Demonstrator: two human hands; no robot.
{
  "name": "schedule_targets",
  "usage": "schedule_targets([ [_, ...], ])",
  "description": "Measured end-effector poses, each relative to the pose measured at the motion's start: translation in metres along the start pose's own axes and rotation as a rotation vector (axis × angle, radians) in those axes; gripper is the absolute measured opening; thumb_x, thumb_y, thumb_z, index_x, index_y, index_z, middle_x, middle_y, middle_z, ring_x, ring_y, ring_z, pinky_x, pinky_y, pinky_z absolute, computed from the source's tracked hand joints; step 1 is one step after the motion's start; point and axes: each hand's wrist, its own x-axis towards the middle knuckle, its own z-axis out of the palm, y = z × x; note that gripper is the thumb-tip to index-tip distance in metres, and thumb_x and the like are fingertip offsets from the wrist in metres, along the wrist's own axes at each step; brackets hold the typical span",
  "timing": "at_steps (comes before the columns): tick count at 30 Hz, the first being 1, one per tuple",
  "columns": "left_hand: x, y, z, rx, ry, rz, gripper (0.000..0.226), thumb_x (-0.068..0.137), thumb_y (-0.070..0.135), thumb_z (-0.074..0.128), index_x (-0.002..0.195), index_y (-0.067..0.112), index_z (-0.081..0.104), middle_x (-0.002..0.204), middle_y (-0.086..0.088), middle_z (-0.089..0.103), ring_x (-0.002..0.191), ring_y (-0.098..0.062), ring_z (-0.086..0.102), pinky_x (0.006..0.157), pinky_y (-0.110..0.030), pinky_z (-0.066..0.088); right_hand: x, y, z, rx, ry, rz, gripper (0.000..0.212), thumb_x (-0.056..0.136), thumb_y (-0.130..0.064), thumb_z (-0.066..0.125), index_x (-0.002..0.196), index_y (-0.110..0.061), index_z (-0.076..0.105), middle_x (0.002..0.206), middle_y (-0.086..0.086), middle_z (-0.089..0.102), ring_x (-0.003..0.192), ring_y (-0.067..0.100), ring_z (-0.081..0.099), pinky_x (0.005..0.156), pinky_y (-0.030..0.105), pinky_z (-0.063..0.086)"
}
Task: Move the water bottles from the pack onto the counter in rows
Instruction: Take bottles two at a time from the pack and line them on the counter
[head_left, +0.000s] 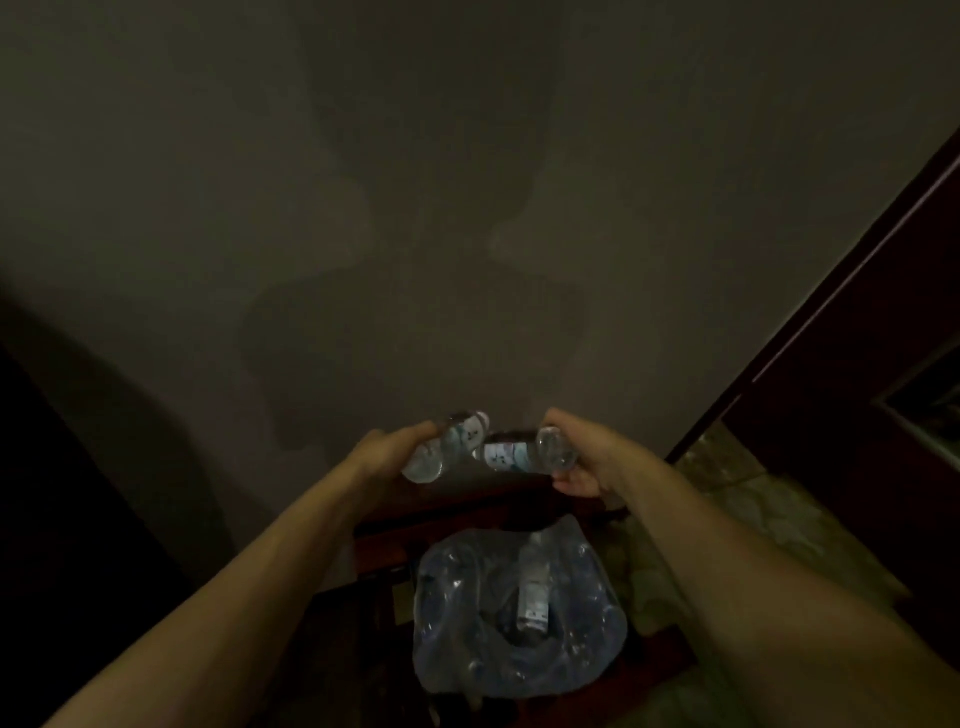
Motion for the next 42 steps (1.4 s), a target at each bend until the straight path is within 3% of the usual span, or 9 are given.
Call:
schedule_targets([
  [6, -0.039, 0.023, -0.004, -0.322, -0.223, 0.094, 0.048, 0.079, 0.025, 0.077, 0.112, -0.008, 0.065, 0.097, -0.021, 0.072, 0.072, -0.025, 0.065, 0.067, -0.035, 0.06, -0.022, 0.003, 0.0, 0.474, -0.128, -0.182, 0.035, 0.081, -0.04, 0.06, 0.101, -0.011, 0.065, 0.084, 0.008, 0.064, 0.062, 0.015, 0.054, 0.047, 0.021, 0.048],
  [8, -0.053, 0.027, -0.004, -0.354, -0.299, 0.162, 0.046, 0.082, 0.022, 0.073, 0.117, -0.006, 0.063, 0.092, -0.018, 0.073, 0.071, -0.024, 0.061, 0.083, -0.038, 0.057, -0.033, 0.009, 0.006, 0.566, -0.222, -0.273, 0.037, 0.084, -0.039, 0.057, 0.11, -0.013, 0.064, 0.09, 0.01, 0.064, 0.067, 0.016, 0.055, 0.049, 0.022, 0.046],
  [14, -0.104, 0.034, 0.0, -0.32, -0.398, 0.317, 0.036, 0.091, 0.01, 0.06, 0.126, 0.009, 0.059, 0.119, -0.017, 0.069, 0.104, -0.032, 0.068, 0.083, -0.037, 0.059, -0.066, 0.038, 0.022, 0.684, -0.584, -0.55, 0.062, 0.07, -0.034, 0.07, 0.126, -0.011, 0.056, 0.095, 0.01, 0.067, 0.068, 0.016, 0.062, 0.056, 0.027, 0.052],
  [22, -0.182, 0.007, -0.004, -0.087, -0.275, 0.513, 0.051, 0.084, 0.002, 0.065, 0.131, 0.018, 0.051, 0.12, -0.012, 0.068, 0.108, -0.029, 0.068, 0.092, -0.042, 0.056, -0.129, 0.072, 0.037, 0.462, -0.481, -0.721, 0.059, 0.074, -0.031, 0.073, 0.129, -0.024, 0.054, 0.109, 0.006, 0.071, 0.083, 0.018, 0.067, 0.056, 0.027, 0.047],
  [24, -0.202, -0.001, -0.007, -0.046, -0.257, 0.565, 0.055, 0.078, 0.007, 0.072, 0.128, 0.017, 0.053, 0.116, -0.011, 0.07, 0.103, -0.029, 0.07, 0.088, -0.04, 0.058, -0.143, 0.085, 0.047, 0.411, -0.414, -0.709, 0.074, 0.063, -0.04, 0.081, 0.129, -0.024, 0.052, 0.115, 0.005, 0.071, 0.1, 0.023, 0.069, 0.071, 0.04, 0.054],
  [27, -0.232, -0.009, -0.019, 0.043, -0.219, 0.622, 0.055, 0.076, 0.008, 0.076, 0.125, 0.018, 0.053, 0.111, -0.007, 0.071, 0.098, -0.024, 0.072, 0.083, -0.037, 0.06, -0.164, 0.098, 0.061, 0.399, -0.432, -0.774, 0.061, 0.066, -0.034, 0.082, 0.12, -0.022, 0.057, 0.111, 0.005, 0.074, 0.104, 0.025, 0.07, 0.092, 0.048, 0.053],
  [30, -0.258, -0.015, -0.037, 0.084, -0.157, 0.653, 0.054, 0.074, 0.013, 0.078, 0.122, 0.019, 0.054, 0.111, -0.005, 0.07, 0.097, -0.021, 0.072, 0.079, -0.032, 0.06, -0.191, 0.096, 0.075, 0.399, -0.467, -0.825, 0.03, 0.078, -0.023, 0.076, 0.105, -0.024, 0.061, 0.094, -0.004, 0.077, 0.091, 0.014, 0.073, 0.084, 0.038, 0.057],
  [35, -0.29, -0.014, -0.076, 0.034, -0.045, 0.725, 0.048, 0.077, 0.01, 0.078, 0.12, 0.016, 0.056, 0.108, -0.009, 0.072, 0.095, -0.025, 0.073, 0.076, -0.033, 0.058, -0.229, 0.085, 0.114, 0.349, -0.443, -0.938, 0.049, 0.071, -0.031, 0.075, 0.113, -0.025, 0.051, 0.105, -0.001, 0.072, 0.092, 0.009, 0.072, 0.067, 0.021, 0.056],
  [42, -0.323, -0.006, -0.158, 0.009, 0.144, 0.807, 0.053, 0.072, 0.017, 0.083, 0.119, 0.021, 0.059, 0.105, 0.001, 0.074, 0.09, -0.011, 0.074, 0.076, -0.027, 0.06, -0.271, 0.059, 0.183, 0.292, -0.421, -1.051, 0.053, 0.072, -0.03, 0.079, 0.119, -0.015, 0.061, 0.112, 0.007, 0.073, 0.105, 0.021, 0.07, 0.088, 0.033, 0.056],
])
